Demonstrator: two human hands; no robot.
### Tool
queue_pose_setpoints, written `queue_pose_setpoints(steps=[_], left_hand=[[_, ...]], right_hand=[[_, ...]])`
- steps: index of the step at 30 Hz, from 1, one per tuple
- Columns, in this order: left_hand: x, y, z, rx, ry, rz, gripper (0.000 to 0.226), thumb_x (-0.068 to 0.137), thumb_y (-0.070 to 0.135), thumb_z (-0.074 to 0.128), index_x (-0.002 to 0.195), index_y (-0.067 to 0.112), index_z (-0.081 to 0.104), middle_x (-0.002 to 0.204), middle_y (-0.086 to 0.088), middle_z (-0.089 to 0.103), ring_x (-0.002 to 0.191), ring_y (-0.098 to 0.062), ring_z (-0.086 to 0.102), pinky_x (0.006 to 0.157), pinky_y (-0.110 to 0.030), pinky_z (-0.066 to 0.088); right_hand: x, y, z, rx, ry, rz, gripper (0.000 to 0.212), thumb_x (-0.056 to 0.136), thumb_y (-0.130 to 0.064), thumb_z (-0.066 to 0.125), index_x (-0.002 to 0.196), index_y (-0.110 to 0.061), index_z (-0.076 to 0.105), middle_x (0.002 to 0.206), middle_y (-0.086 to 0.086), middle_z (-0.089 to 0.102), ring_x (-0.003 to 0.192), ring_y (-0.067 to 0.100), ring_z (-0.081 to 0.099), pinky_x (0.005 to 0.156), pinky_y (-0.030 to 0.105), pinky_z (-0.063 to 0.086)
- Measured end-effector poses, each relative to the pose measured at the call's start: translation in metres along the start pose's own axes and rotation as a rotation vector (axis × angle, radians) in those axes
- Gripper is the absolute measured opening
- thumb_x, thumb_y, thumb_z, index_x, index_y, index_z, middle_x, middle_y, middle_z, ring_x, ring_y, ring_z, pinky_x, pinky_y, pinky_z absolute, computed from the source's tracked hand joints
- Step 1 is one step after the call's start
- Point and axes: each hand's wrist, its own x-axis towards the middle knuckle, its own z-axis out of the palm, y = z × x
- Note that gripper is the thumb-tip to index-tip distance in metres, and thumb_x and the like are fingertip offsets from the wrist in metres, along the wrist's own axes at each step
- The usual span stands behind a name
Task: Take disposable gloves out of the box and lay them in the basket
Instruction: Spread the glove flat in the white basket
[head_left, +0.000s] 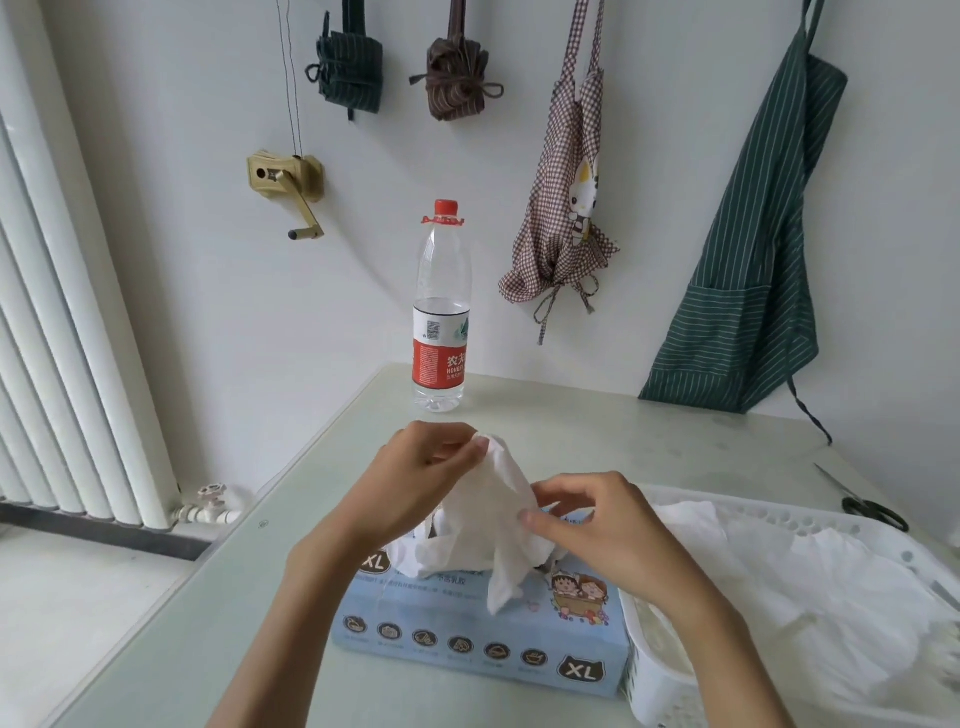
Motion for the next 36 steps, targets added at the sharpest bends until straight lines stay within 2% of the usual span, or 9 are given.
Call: queue_pose_setpoints(steps=[4, 6, 10, 13, 17, 21, 27, 31, 36], left_hand=[[-0.005, 0.0, -0.013, -0.067, -0.049, -0.039, 0.03, 0.099, 0.023, 0.048, 0.073, 0.019, 0.063, 0.066, 0.016, 0.06, 0.063, -0.004, 0.054, 0.065, -0.02, 0.042], [-0.006, -0.006, -0.02, 0.021, -0.072, -0.095, 0.023, 0.099, 0.017, 0.047, 0.103, 0.02, 0.07, 0.099, 0.015, 0.07, 0.093, -0.003, 0.065, 0.087, -0.026, 0.049], [-0.006, -0.002, -0.019, 0.177, -0.069, -0.124, 0.042, 0.092, 0.027, 0.053, 0.133, 0.034, 0.046, 0.135, 0.017, 0.05, 0.125, -0.002, 0.044, 0.105, -0.029, 0.036], [-0.005, 0.01, -0.009, 0.224, -0.138, -0.102, 0.064, 0.072, 0.058, 0.067, 0.13, 0.04, 0.045, 0.129, 0.024, 0.05, 0.119, 0.003, 0.046, 0.102, -0.028, 0.038], [-0.002, 0.006, -0.004, 0.409, -0.017, -0.049, 0.024, 0.082, 0.052, 0.064, 0.098, 0.033, 0.069, 0.097, 0.017, 0.07, 0.096, -0.004, 0.063, 0.086, -0.038, 0.051], [0.0, 0.001, -0.009, 0.218, 0.079, -0.013, 0.028, 0.087, 0.048, 0.059, 0.078, 0.025, 0.072, 0.077, 0.012, 0.072, 0.077, -0.005, 0.067, 0.077, -0.041, 0.055], [0.003, -0.013, -0.009, 0.321, 0.225, -0.16, 0.024, 0.087, 0.048, 0.059, 0.076, 0.03, 0.069, 0.085, 0.014, 0.072, 0.086, -0.009, 0.067, 0.075, -0.033, 0.052], [0.002, -0.012, -0.013, 0.097, 0.093, -0.108, 0.012, 0.083, 0.041, 0.069, 0.088, 0.031, 0.072, 0.089, 0.016, 0.072, 0.086, -0.004, 0.067, 0.083, -0.039, 0.054], [0.001, -0.013, -0.007, 0.293, 0.14, -0.154, 0.02, 0.079, 0.022, 0.071, 0.088, 0.038, 0.064, 0.091, 0.021, 0.067, 0.084, -0.004, 0.064, 0.082, -0.035, 0.053]], right_hand=[[0.004, 0.002, 0.001, 0.056, 0.182, -0.003, 0.01, 0.086, -0.025, 0.068, 0.08, -0.033, 0.072, 0.077, -0.018, 0.072, 0.077, -0.006, 0.065, 0.074, 0.016, 0.051], [0.003, -0.003, 0.0, 0.134, 0.163, 0.017, 0.015, 0.087, -0.021, 0.067, 0.079, -0.033, 0.071, 0.075, -0.018, 0.072, 0.076, -0.01, 0.064, 0.07, 0.007, 0.047], [0.003, -0.006, 0.009, 0.131, 0.213, -0.019, 0.01, 0.082, -0.021, 0.073, 0.077, -0.029, 0.073, 0.073, -0.015, 0.072, 0.073, -0.004, 0.066, 0.075, 0.017, 0.053], [0.003, -0.014, 0.013, 0.23, 0.236, -0.065, 0.004, 0.078, -0.019, 0.077, 0.077, -0.021, 0.074, 0.073, -0.01, 0.073, 0.071, 0.002, 0.068, 0.07, 0.016, 0.052], [0.002, -0.021, 0.012, 0.321, 0.25, -0.093, 0.007, 0.085, -0.02, 0.069, 0.085, -0.025, 0.074, 0.081, -0.014, 0.073, 0.079, -0.003, 0.067, 0.073, 0.008, 0.047], [0.0, -0.016, 0.005, 0.107, 0.136, -0.039, 0.022, 0.087, -0.033, 0.066, 0.109, -0.037, 0.067, 0.09, -0.028, 0.065, 0.088, -0.011, 0.06, 0.075, 0.006, 0.045], [0.001, -0.004, 0.008, -0.219, 0.216, 0.005, 0.023, 0.084, -0.032, 0.067, 0.064, -0.022, 0.064, 0.064, -0.005, 0.065, 0.076, 0.016, 0.066, 0.067, 0.034, 0.049], [0.005, -0.01, 0.002, 0.102, 0.405, -0.043, 0.012, 0.088, -0.026, 0.066, 0.077, -0.02, 0.067, 0.075, -0.01, 0.07, 0.078, -0.001, 0.065, 0.07, 0.022, 0.05], [0.003, -0.015, -0.006, 0.365, 0.339, 0.013, 0.01, 0.089, -0.014, 0.064, 0.088, -0.022, 0.069, 0.087, -0.008, 0.072, 0.08, -0.008, 0.064, 0.067, 0.003, 0.043]])
